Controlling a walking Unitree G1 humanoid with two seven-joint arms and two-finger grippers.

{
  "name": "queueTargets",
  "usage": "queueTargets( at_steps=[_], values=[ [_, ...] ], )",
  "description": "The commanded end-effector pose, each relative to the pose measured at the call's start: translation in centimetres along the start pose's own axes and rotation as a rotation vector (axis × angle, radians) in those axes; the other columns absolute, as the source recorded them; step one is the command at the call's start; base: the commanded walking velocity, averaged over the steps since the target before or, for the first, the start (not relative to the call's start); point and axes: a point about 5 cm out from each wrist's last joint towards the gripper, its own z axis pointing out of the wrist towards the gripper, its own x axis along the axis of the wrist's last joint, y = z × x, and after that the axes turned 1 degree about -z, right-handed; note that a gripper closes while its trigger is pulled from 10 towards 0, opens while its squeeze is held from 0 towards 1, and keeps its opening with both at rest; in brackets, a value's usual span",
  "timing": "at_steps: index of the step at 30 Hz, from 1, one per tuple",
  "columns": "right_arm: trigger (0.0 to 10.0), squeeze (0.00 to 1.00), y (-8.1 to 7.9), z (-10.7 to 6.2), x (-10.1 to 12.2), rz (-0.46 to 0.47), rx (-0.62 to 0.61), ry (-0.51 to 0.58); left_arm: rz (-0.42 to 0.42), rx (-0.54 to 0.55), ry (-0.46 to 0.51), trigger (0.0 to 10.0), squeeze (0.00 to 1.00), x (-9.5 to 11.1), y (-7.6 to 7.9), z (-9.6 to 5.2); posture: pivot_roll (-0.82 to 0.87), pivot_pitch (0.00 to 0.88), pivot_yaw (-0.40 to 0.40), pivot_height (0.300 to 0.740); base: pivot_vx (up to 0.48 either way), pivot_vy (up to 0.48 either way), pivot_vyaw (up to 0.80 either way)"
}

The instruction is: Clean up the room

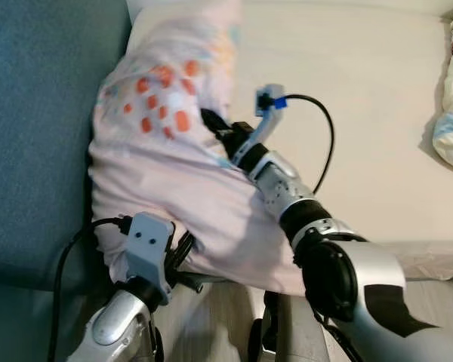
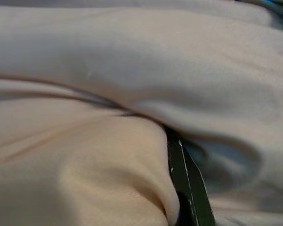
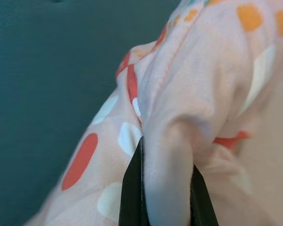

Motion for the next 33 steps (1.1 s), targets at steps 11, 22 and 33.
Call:
queueTargets(
  at_steps=[11, 22, 33],
  values=[
    [4.1, 0.0, 2.9, -2.8, -3.5, 0.047, -0.286, -0.15, -0.026, -0.002, 0.041, 0.0, 0.0, -0.7, 1.8, 0.7, 0.28, 0.432, -0.051, 0.57, 0.0, 0.0, 0.0],
    [10.0, 1.0, 7.7, -7.9, -4.6, 0.079, -0.767, -0.201, -0.151, -0.077, 0.018, 0.0, 0.0, -0.5, 4.0, -0.4, 0.29, 0.42, -0.049, 0.57, 0.0, 0.0, 0.0],
    [10.0, 1.0, 8.8, -9.3, -4.3, 0.051, -0.882, -0.158, -0.185, -0.059, 0.005, 10.0, 1.0, -0.8, 4.6, -1.7, 0.27, 0.379, -0.061, 0.57, 0.0, 0.0, 0.0]
  ],
)
